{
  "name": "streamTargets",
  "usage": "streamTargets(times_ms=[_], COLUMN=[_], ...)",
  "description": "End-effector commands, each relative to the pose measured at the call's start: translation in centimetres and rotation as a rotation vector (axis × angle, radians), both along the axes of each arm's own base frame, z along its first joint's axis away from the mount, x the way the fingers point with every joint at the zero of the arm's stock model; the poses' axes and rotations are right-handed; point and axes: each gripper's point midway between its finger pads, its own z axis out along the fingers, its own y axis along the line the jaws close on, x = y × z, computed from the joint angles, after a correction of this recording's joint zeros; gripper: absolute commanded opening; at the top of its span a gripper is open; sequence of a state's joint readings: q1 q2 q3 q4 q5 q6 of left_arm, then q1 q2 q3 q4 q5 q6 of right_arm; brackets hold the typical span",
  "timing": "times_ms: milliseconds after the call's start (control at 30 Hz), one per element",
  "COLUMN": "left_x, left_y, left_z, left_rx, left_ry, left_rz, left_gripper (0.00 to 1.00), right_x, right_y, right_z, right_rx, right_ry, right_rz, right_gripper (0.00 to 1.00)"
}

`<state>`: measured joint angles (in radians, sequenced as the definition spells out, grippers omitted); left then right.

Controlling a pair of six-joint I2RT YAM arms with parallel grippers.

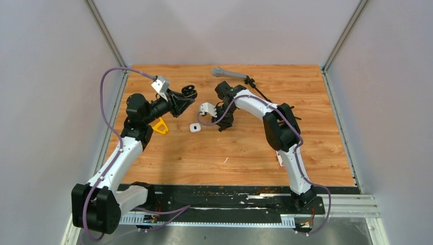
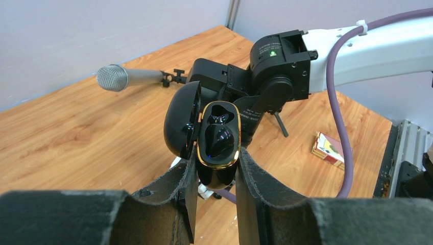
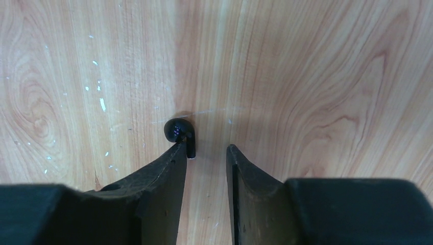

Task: Insert the wireless bluetooth earbuds into the charging case
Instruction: Pick up the earbud from the center of the board.

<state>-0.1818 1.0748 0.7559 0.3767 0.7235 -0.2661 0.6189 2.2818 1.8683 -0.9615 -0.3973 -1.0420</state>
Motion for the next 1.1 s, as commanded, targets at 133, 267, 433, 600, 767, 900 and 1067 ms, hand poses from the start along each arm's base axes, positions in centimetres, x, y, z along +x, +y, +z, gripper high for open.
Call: streamTargets(times_ms=[133,267,433,600,767,900,1067], left_x=[-0.1,0.0,0.0,0.0,0.1,0.0,0.1], left_y=[0.3,0.3,0.2,0.2,0.2,0.2,0.2], left_z=[2.5,2.5,2.4,2.4,2.3,2.2,2.1], left_rx=[-0.011,-0.014,-0.017,-0.017,-0.013,-0.012,-0.011], left_ry=[-0.072,-0.07,-0.067,-0.066,-0.063,-0.059,-0.054], left_rz=[0.01,0.008,0.006,0.007,0.008,0.008,0.006], left_gripper=[0.0,0.0,0.0,0.0,0.0,0.0,0.0], right_x=[-1.7,-2.2,-3.7,-3.5,-2.8,-2.5,-2.1], right_y=[1.2,2.1,3.3,4.7,4.8,4.6,4.5], right_z=[-0.5,-0.4,-0.3,-0.4,-0.6,-0.5,1.1], right_rx=[0.023,0.029,0.022,0.034,0.027,0.029,0.075], right_ry=[0.108,0.12,0.136,0.122,0.11,0.119,0.138], right_rz=[0.032,0.055,0.101,0.086,0.071,0.062,0.066], right_gripper=[0.33,0.33,0.34,0.33,0.31,0.31,0.32])
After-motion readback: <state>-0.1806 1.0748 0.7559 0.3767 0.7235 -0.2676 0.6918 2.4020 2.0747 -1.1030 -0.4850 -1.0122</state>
